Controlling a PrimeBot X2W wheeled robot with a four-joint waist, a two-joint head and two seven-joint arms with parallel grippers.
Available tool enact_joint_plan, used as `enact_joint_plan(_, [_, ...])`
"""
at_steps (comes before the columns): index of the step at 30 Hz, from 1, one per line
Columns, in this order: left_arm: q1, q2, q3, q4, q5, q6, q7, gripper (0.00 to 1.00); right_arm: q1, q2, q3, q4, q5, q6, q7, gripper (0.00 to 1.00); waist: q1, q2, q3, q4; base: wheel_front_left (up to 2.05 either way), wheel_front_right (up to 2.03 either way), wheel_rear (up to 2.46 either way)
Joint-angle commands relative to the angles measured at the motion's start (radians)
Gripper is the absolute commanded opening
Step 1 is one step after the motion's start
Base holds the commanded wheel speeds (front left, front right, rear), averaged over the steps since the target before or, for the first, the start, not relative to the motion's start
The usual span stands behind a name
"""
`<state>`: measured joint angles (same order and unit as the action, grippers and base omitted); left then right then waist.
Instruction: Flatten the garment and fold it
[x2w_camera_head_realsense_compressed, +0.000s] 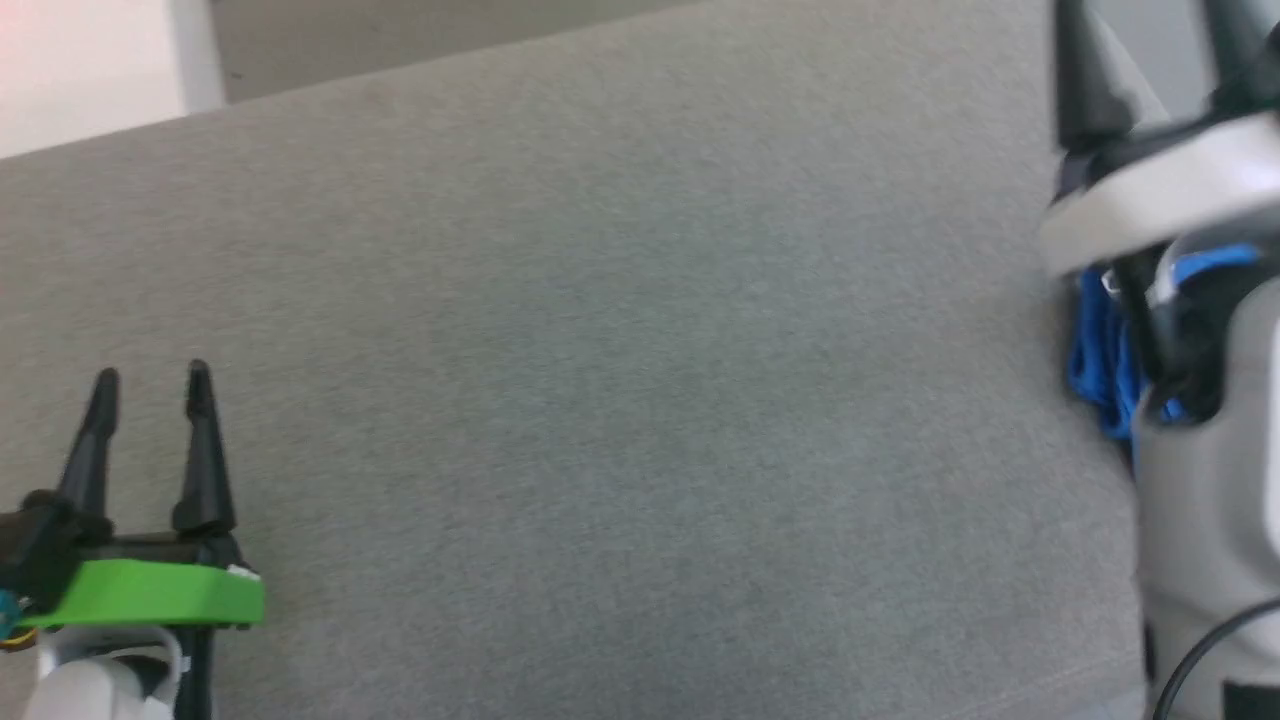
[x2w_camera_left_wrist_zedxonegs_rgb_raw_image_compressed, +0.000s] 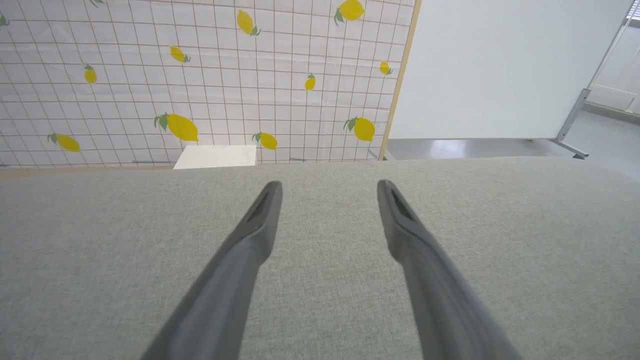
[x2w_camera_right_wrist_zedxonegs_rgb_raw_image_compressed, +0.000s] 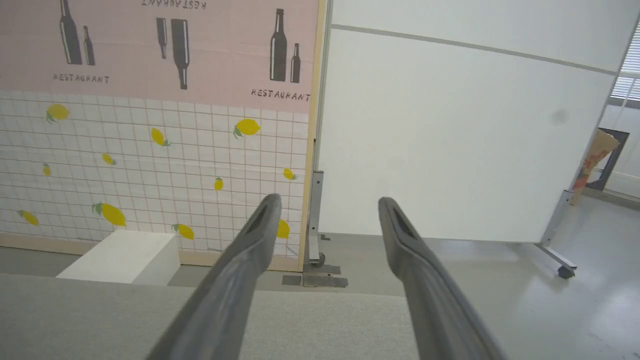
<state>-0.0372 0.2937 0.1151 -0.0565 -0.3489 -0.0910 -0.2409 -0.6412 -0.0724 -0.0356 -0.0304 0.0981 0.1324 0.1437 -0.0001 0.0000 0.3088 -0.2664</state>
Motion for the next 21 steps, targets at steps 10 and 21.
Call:
enact_joint_plan(10, [-0.081,-0.076,-0.067,0.117,0.052,0.038,-0.017,1.00,0.256,0.022,0.055,0.070,0.110,-0.002,-0.284,1.00,0.0001,0.0000,-0.189,0.189,0.00,0.00,0.00])
enact_joint_plan(21, [-0.056,-0.132,-0.072,0.162,0.087,0.080,-0.020,1.00,0.416,0.022,0.072,0.216,0.187,-0.002,-0.402,1.00,0.0001,0.0000,-0.270,0.234,0.00,0.00,0.00])
